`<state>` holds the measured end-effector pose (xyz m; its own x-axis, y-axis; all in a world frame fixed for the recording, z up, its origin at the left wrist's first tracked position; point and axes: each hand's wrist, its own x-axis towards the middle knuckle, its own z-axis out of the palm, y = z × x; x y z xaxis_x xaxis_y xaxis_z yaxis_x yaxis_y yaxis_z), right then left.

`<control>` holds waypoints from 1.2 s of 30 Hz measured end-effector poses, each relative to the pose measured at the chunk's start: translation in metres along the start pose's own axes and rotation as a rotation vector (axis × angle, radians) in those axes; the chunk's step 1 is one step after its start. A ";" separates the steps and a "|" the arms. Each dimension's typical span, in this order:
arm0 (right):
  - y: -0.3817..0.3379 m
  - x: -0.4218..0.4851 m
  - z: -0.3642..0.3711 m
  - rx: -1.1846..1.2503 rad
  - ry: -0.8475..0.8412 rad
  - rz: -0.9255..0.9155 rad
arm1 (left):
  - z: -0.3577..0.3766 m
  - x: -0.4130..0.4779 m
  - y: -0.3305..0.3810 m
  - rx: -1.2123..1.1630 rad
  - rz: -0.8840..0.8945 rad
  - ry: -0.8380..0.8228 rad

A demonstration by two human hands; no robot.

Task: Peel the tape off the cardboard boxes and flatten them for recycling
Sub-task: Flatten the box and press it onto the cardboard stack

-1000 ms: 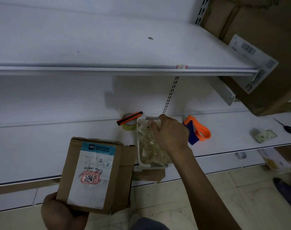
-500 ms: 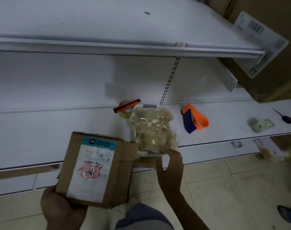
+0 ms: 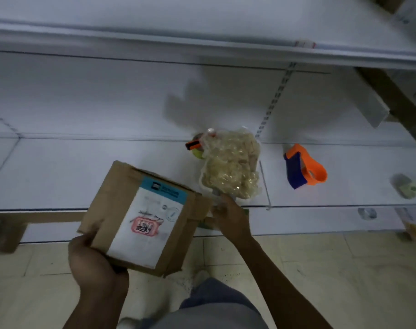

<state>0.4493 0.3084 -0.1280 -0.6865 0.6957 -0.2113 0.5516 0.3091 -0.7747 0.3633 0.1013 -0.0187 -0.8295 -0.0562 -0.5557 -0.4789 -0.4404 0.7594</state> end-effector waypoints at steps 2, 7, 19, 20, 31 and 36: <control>-0.023 -0.009 -0.005 0.054 0.068 -0.056 | 0.001 0.004 0.023 0.027 0.168 0.078; -0.137 -0.050 0.000 0.323 0.070 -0.479 | -0.024 0.013 0.088 0.380 0.788 0.131; -0.317 -0.124 0.097 -0.129 -0.202 -1.416 | -0.132 0.013 0.174 0.640 1.473 0.153; -0.320 -0.127 0.106 -0.126 -0.193 -1.482 | -0.144 0.014 0.178 0.627 1.433 0.166; -0.339 -0.158 0.173 -0.086 0.047 -2.054 | -0.249 0.034 0.245 1.146 0.646 -0.409; -0.337 -0.165 0.192 -0.113 -0.013 -2.012 | -0.264 0.037 0.265 1.122 0.697 -0.354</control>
<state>0.2854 -0.0355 0.0536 -0.2457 -0.6301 0.7366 -0.8365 0.5217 0.1673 0.2813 -0.2541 0.0725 -0.9397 0.3399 0.0385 0.2320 0.5506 0.8019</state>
